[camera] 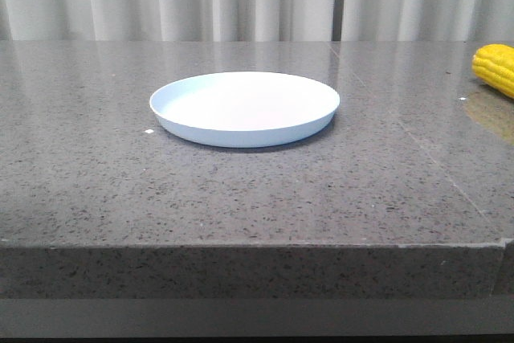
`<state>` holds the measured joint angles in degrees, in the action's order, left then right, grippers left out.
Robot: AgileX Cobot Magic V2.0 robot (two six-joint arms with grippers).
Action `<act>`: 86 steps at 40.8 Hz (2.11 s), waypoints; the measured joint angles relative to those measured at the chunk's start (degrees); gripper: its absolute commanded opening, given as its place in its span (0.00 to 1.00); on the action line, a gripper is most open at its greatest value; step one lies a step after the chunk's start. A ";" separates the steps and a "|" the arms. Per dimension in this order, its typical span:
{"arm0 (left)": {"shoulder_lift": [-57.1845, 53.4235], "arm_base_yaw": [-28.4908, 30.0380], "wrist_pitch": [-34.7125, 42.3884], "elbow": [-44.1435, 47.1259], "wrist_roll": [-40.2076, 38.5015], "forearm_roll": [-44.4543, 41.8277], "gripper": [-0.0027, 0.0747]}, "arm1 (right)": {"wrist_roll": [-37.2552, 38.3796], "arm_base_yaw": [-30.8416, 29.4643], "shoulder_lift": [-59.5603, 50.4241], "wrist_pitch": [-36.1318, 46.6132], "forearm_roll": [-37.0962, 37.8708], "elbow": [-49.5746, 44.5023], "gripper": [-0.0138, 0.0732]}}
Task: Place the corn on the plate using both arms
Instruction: 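Lower the right gripper over the yellow corn cob, then close the right gripper on the corn and lift it, then carry the corn with the right gripper over the plate and lower it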
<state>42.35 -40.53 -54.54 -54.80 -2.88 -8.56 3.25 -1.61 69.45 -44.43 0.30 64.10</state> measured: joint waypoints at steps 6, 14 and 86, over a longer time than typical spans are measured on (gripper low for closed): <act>0.00 0.00 0.00 0.00 0.00 0.00 0.65 | 0.00 -1.22 11.38 -4.98 0.12 10.39 0.88; 0.00 0.00 0.00 0.00 0.00 0.00 0.65 | -1.18 -1.99 24.90 -11.51 0.22 21.17 0.88; 0.00 0.00 -0.11 0.00 -0.09 0.00 0.65 | -2.91 29.89 35.27 -12.83 -12.77 34.90 0.48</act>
<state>42.35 -40.53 -54.65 -54.80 -2.96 -8.56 0.34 28.27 104.73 -57.26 -12.47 98.99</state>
